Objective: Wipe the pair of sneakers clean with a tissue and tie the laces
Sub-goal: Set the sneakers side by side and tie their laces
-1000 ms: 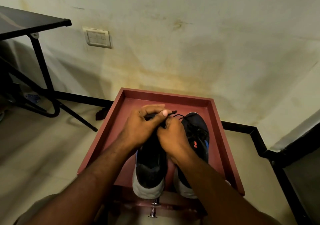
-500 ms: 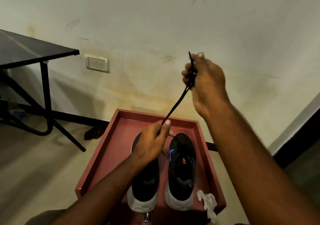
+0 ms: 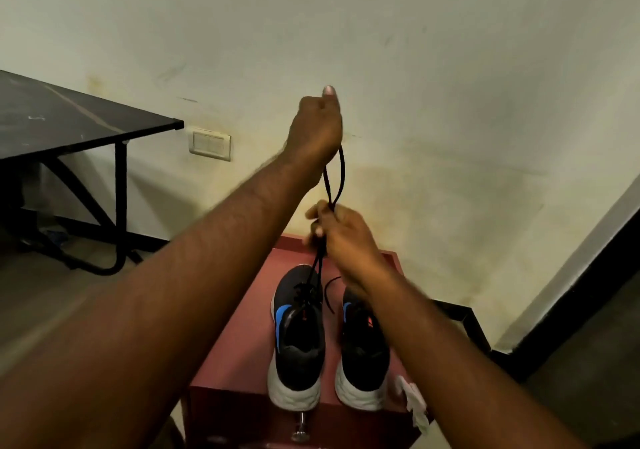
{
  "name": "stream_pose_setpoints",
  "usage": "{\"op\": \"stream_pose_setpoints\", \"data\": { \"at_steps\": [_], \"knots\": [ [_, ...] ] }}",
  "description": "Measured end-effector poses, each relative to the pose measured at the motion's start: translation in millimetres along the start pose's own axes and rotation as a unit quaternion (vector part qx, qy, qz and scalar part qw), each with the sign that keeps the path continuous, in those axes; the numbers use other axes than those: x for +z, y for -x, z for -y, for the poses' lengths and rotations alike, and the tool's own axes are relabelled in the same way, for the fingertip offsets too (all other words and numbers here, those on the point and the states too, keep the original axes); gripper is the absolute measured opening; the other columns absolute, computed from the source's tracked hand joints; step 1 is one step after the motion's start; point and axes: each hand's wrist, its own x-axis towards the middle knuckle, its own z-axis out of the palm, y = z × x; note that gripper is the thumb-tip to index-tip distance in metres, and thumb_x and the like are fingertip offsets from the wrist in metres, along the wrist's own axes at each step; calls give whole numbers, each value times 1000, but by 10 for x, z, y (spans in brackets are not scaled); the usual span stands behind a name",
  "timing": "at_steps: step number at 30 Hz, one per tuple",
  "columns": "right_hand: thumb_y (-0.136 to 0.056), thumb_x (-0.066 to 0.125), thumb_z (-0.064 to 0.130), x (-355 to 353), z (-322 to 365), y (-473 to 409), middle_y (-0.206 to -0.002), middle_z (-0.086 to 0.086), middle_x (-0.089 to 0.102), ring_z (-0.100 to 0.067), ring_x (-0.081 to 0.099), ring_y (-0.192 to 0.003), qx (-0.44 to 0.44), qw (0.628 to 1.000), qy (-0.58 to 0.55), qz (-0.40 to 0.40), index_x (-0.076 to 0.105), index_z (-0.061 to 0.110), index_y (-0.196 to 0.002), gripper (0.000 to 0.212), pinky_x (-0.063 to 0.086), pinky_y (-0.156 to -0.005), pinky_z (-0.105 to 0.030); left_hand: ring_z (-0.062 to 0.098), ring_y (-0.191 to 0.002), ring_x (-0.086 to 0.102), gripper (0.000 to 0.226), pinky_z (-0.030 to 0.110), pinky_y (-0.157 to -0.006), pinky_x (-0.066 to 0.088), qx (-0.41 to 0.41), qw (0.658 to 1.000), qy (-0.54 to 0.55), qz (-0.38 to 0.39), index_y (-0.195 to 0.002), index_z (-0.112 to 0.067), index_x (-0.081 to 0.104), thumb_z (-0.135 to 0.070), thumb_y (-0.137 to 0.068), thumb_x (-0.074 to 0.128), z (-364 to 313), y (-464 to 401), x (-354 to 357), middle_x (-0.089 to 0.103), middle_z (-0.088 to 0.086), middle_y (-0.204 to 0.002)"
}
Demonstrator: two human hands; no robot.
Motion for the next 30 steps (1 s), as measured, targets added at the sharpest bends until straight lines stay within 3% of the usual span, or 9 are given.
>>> {"op": "stream_pose_setpoints", "data": {
  "at_steps": [3, 7, 10, 13, 18, 21, 23, 25, 30],
  "knots": [
    [-111, 40, 36, -199, 356, -226, -65, 4, 45, -12, 49, -55, 4, 993, -96, -66, 62, 15, -92, 37, 54, -72, -37, 19, -121, 55, 65, 40, -99, 44, 43, 996, -73, -22, -132, -21, 47, -70, -99, 21, 463, 310, -194, 58, 4, -135],
    [-111, 41, 33, -389, 727, -500, -64, 3, 43, -10, 39, -52, -2, 976, -189, -109, 61, 12, -92, 35, 46, -59, -27, 6, -91, 66, 48, 34, -85, 54, 20, 967, -149, 206, -114, -19, 64, -59, -102, 42, 1344, 944, -173, 71, -4, -101],
    [-107, 54, 31, -600, 778, -680, -80, 1, 62, -13, 61, -69, -50, 961, -145, -231, 63, 16, -96, 21, 51, -68, -27, 10, -54, 49, 32, 23, -56, 48, -53, 984, -19, 167, -91, -11, 65, -26, -110, 43, 1636, 978, -35, 50, -1, -66],
    [-96, 67, 26, -798, 346, -556, -108, 4, 66, -11, 65, -95, -96, 930, 78, -346, 60, 21, -114, 20, 51, -83, -26, 12, -51, 40, 34, 29, -62, 55, -203, 958, 187, 71, -91, -10, 59, -28, -111, 39, 1649, 846, -46, 41, 0, -65],
    [-98, 67, 29, -440, -884, -50, -93, 9, 74, -14, 70, -87, 43, 978, 199, -49, 75, 18, -102, 14, 54, -82, -35, 15, -55, 49, 31, 35, -63, 61, -325, 904, 272, 52, -98, -5, 59, -25, -111, 38, 1763, 449, -113, 50, 4, -67],
    [-102, 63, 36, -217, -1351, 90, -106, 5, 77, -10, 72, -98, 101, 978, 144, 108, 75, 17, -112, 25, 57, -89, -33, 21, -71, 62, 39, 36, -73, 57, -341, 925, 159, 57, -115, -1, 57, -32, -112, 34, 1866, 347, -75, 64, 9, -81],
    [-101, 64, 36, -135, -1530, 72, -101, 5, 79, -9, 74, -97, 69, 982, 147, 97, 78, 21, -105, 20, 59, -94, -40, 25, -81, 61, 52, 35, -75, 51, -295, 946, -99, 90, -120, 1, 58, -45, -109, 37, 1944, 366, -147, 63, 13, -92],
    [-103, 62, 31, -118, -1617, -2, -91, 3, 79, -8, 74, -87, 54, 989, 134, 28, 79, 21, -97, 21, 60, -90, -42, 21, -69, 54, 61, 31, -62, 43, -205, 914, -327, 127, -107, 3, 64, -53, -106, 40, 2010, 491, -286, 56, 10, -81],
    [-105, 52, 42, -206, -1704, -8, -65, 9, 65, -14, 68, -76, 59, 998, 19, -33, 78, 18, -109, 35, 59, -79, -39, 18, -78, 73, 56, 43, -78, 62, -140, 924, -318, 161, -88, -18, 76, -71, -88, 59, 2241, 910, -493, 76, 2, -82]
  ]
}}
